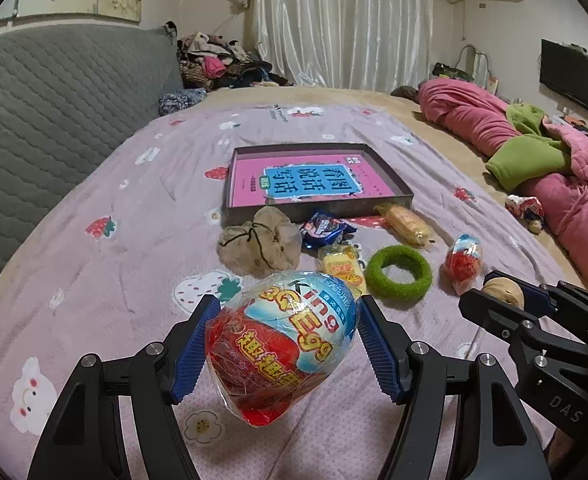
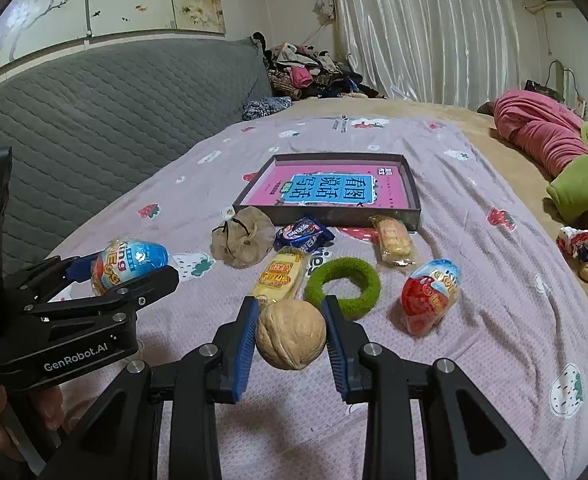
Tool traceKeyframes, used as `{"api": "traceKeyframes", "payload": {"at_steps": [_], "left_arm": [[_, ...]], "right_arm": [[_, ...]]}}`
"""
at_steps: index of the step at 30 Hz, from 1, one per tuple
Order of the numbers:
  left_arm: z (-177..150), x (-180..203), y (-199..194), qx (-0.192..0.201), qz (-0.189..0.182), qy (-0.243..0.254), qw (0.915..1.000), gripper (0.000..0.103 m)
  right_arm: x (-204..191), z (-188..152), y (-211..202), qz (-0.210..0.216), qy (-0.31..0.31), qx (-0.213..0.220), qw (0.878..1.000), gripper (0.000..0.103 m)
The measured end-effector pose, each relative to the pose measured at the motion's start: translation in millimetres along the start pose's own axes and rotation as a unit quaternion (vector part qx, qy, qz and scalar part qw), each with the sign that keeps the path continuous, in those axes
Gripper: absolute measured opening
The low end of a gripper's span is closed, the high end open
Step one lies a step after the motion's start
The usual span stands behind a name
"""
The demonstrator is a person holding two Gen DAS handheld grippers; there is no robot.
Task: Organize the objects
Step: 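Lift the egg pack and walnut and carry both toward the pink tray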
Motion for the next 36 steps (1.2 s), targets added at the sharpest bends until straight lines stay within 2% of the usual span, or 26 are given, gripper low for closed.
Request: {"api": "traceKeyframes", "payload": {"at_steps": [20, 36], "left_arm": [[32.5, 22.8, -2.8, 0.003, 0.008, 0.0, 1.0, 0.071], [78.0, 20.4, 9.1, 0.014, 0.01, 0.012, 0.9998, 0.071]], "right_arm": [[30.2, 21.2, -18.2, 0.002, 0.002, 0.022, 1.0, 0.033], [50.9, 62.2, -15.1, -0.001, -0.014, 0.028, 1.0, 0.033]]}}
Point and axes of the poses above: each gripper's, at about its wrist camera, not at the fingertips, and y roughly the way its jaws point, x to its right, z to its top, the point moved 9 cm from there along y, roughly the way its jaws point, and after that the axes turned 4 degrees about y, right-handed, at the moved point
